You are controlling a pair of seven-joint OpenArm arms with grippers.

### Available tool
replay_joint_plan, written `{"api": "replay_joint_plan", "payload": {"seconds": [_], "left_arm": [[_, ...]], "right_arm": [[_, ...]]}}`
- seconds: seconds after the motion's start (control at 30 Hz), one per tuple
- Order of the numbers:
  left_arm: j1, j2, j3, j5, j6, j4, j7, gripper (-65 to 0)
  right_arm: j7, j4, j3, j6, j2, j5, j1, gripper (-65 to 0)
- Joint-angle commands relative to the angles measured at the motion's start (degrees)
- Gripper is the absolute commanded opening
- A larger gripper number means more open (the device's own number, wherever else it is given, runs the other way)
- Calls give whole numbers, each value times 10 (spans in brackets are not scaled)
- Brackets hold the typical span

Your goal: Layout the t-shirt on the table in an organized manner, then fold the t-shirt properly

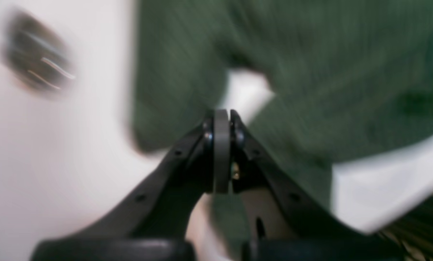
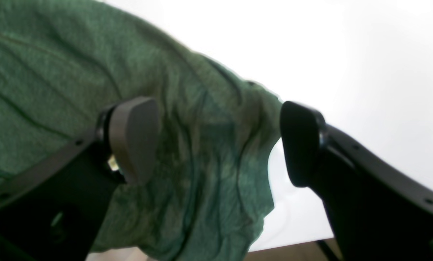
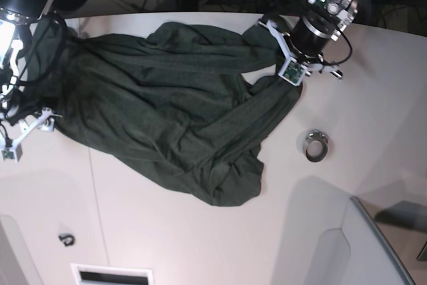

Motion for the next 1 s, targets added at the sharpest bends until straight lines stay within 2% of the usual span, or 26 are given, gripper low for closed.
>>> {"api": "replay_joint_plan", "payload": {"seconds": [0.0, 0.07, 0.17, 0.33, 0.47, 0.57, 0.7, 0.77, 0.87, 0.97], "left_arm": [[-3, -3, -14, 1, 3, 20, 6, -650], [-36, 12, -6, 1, 3, 28, 22, -650], [-116, 71, 46, 1, 3, -13, 29, -650], [-246, 177, 165, 6, 3, -209, 14, -650], [-288, 216, 204, 7, 4, -321, -17, -650], [-281, 208, 203, 7, 4, -344, -18, -650], [-234, 146, 200, 4, 4, -305, -20, -650], [-215, 111, 199, 1, 4, -278, -18, -650], [-187, 82, 193, 1, 4, -248, -18, -650], [-165, 82, 155, 1, 4, -228, -18, -650]], "right_arm": [[9, 18, 1, 0, 8, 3, 2, -155], [9, 28, 1, 0, 8, 3, -6, -155], [9, 29, 1, 0, -6, 4, -16, -155], [9, 29, 1, 0, -16, 4, -28, -155], [12, 30, 1, 0, -18, 4, -32, -155], [14, 28, 1, 0, -14, 3, -28, -153], [48, 22, 1, 0, -1, 1, -11, -152], [48, 1, 2, -1, 0, 1, 10, -152], [48, -86, 1, -2, 26, 1, 60, -152], [53, -175, 2, -2, 34, 2, 113, -152]]}}
